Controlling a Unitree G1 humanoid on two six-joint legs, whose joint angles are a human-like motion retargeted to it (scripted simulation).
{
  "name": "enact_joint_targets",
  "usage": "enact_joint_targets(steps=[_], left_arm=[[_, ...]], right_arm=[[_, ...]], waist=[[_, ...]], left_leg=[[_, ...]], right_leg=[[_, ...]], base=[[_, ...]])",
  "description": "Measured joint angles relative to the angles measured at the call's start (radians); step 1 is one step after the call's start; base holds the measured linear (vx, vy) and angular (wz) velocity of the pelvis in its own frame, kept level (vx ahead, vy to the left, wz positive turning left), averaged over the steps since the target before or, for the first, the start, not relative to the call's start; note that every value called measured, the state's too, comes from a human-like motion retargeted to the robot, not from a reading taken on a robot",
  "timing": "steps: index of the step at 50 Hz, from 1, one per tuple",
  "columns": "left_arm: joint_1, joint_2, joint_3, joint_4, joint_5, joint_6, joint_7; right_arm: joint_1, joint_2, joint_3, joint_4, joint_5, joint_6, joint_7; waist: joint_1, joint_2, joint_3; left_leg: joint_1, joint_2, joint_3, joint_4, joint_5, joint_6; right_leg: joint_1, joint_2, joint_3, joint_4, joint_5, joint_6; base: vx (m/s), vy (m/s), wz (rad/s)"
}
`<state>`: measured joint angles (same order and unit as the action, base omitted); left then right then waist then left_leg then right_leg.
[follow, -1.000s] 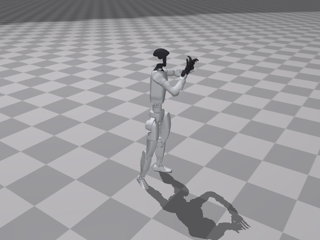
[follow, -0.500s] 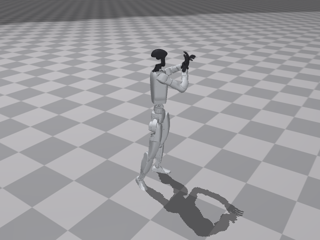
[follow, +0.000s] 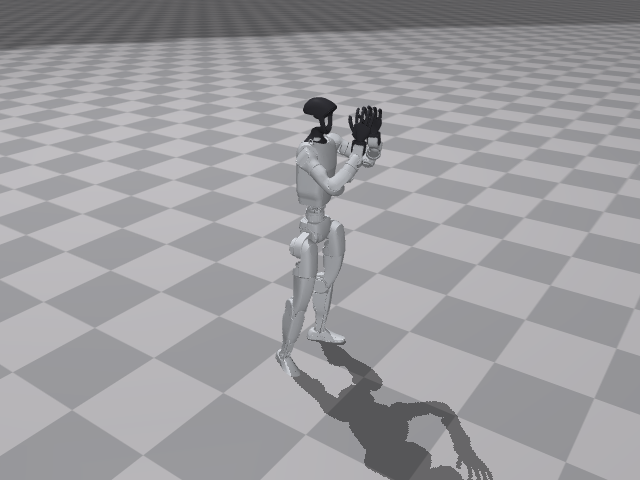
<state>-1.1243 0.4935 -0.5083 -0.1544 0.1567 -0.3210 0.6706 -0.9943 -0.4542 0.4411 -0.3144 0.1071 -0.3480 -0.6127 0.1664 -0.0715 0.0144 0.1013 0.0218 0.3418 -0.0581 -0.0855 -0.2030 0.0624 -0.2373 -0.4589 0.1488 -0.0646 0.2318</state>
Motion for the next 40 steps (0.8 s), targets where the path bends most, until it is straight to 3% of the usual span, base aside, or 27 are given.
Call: enact_joint_targets(steps=[4,8,12,17,21,25,30,33,37,40], left_arm=[[-0.061,-0.085,-0.069,0.014,-0.089,0.004,-0.053],[-0.071,-0.084,-0.060,-0.009,-0.122,-0.015,-0.089],[-0.052,-0.095,-0.026,-0.052,-0.134,-0.020,-0.064],[-0.122,-0.155,-0.106,-0.012,-0.176,-0.010,-0.071],[-0.131,-0.137,-0.098,-0.041,-0.193,-0.035,-0.090],[-0.110,-0.128,-0.074,-0.067,-0.171,-0.042,-0.043],[-0.164,-0.186,-0.163,-0.013,-0.178,-0.039,-0.044],[-0.137,-0.191,-0.123,-0.018,-0.181,-0.052,-0.067],[-0.093,-0.194,-0.068,-0.035,-0.156,-0.051,-0.019],[-0.104,-0.240,-0.129,-0.010,-0.186,-0.044,-0.029]], right_arm=[[-0.044,0.011,0.064,-0.027,0.005,0.024,0.062],[-0.043,-0.045,0.032,-0.032,0.013,0.028,0.097],[-0.027,-0.085,-0.002,-0.051,0.004,0.024,0.034],[-0.047,-0.079,0.039,-0.104,-0.009,0.043,0.024],[-0.007,-0.121,-0.020,-0.122,0.048,0.024,0.063],[0.020,-0.139,-0.071,-0.120,0.025,0.021,0.000],[-0.031,-0.136,0.011,-0.123,0.013,0.037,0.019],[-0.019,-0.170,-0.022,-0.119,0.013,0.040,0.063],[0.023,-0.213,-0.071,-0.136,-0.002,0.031,0.009],[0.015,-0.210,-0.017,-0.152,0.013,0.040,0.025]], waist=[[-0.082,0.021,0.013],[-0.156,0.035,0.024],[-0.211,0.046,0.030],[-0.265,0.064,0.033],[-0.307,0.077,0.040],[-0.345,0.086,0.027],[-0.382,0.096,0.013],[-0.406,0.101,0.017],[-0.433,0.103,0.021],[-0.449,0.100,0.018]], left_leg=[[0.012,0.007,0.067,0.008,-0.010,0.007],[0.024,0.015,0.136,0.016,-0.019,0.009],[0.035,0.033,0.211,0.023,-0.025,0.009],[0.051,0.065,0.303,0.029,-0.027,0.011],[0.069,0.087,0.366,0.030,-0.023,0.013],[0.085,0.108,0.421,0.029,-0.015,0.009],[0.099,0.132,0.475,0.036,-0.007,0.009],[0.107,0.143,0.502,0.042,-0.005,0.008],[0.118,0.153,0.535,0.053,-0.003,0.008],[0.127,0.157,0.558,0.062,-0.005,0.013]], right_leg=[[-0.013,0.016,0.067,-0.029,0.014,0.015],[-0.025,0.033,0.135,-0.056,0.028,0.027],[-0.043,0.064,0.205,-0.083,0.047,0.030],[-0.064,0.113,0.286,-0.110,0.072,0.030],[-0.074,0.150,0.340,-0.123,0.090,0.030],[-0.083,0.185,0.386,-0.135,0.107,0.030],[-0.086,0.225,0.432,-0.153,0.126,0.030],[-0.086,0.243,0.457,-0.163,0.137,0.030],[-0.082,0.260,0.487,-0.175,0.148,0.030],[-0.079,0.268,0.509,-0.182,0.153,0.030]], base=[[-0.06,-0.05,-0.91],[-0.05,-0.06,-0.92],[-0.04,-0.11,-0.99],[-0.02,-0.15,-0.98],[0.00,-0.15,-0.84],[0.01,-0.16,-0.72],[0.01,-0.16,-0.59],[0.01,-0.14,-0.50],[0.01,-0.11,-0.46],[0.01,-0.07,-0.44]])
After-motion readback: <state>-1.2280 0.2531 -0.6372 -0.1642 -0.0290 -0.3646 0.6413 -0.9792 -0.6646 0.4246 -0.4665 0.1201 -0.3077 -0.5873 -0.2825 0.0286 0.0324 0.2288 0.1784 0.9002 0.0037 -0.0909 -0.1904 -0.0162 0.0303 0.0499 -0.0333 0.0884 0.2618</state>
